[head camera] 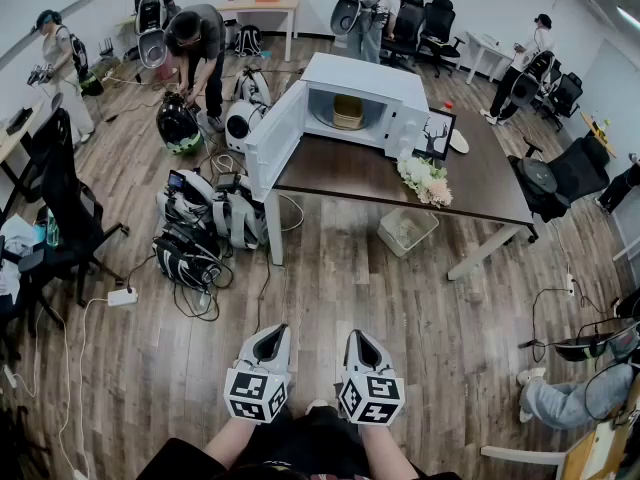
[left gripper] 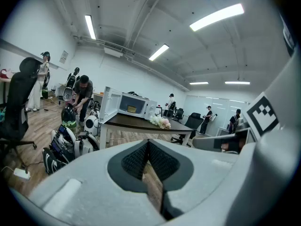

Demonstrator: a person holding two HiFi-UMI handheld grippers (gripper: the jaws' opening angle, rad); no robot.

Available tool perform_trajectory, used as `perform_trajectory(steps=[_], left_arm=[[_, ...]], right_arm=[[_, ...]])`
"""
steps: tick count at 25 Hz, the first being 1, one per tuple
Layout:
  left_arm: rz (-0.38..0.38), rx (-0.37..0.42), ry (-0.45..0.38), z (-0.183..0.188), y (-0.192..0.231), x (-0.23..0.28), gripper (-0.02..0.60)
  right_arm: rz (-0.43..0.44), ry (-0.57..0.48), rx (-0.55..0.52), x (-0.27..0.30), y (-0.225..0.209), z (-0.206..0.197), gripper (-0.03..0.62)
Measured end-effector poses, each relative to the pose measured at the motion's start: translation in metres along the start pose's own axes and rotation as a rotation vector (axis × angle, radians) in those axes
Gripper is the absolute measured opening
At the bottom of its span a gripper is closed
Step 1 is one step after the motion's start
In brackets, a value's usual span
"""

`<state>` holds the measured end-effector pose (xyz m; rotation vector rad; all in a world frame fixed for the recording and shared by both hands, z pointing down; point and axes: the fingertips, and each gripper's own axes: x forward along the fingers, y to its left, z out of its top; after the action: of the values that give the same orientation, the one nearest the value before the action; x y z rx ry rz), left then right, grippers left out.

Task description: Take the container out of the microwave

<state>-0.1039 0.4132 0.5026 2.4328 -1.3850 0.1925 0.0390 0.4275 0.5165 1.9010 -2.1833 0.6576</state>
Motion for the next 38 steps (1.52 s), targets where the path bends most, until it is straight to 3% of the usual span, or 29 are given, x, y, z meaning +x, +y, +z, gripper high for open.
perform_trajectory(steps=[4, 10, 21, 30, 38], left_arm=[[-0.031, 0.006, -0.01, 0.007, 0.013, 0.004, 0.009], [-0.071, 0.008, -0.004, 0.015, 0.042, 0.007, 0.009], [-0.12, 0.015, 0.004, 0.017, 0.07, 0.011, 0.009], [-0.078, 0.005, -0.004, 0.025, 0.088, 0.041, 0.009], [-0.001, -0.019, -0.027, 0.052, 0.109, 0.105, 0.009]], right_arm=[[-0.014, -0.008, 0.007, 0.011, 0.013, 0.001, 0.006], [-0.017, -0.025, 0.103, 0.028, 0.031, 0.002, 0.007], [-0.094, -0.059, 0.09, 0.039, 0.046, -0.001, 0.008], [-0.103, -0.043, 0.054, 0.081, 0.026, 0.015, 0.008], [-0.013, -0.027, 0.029, 0.157, 0.008, 0.061, 0.008]])
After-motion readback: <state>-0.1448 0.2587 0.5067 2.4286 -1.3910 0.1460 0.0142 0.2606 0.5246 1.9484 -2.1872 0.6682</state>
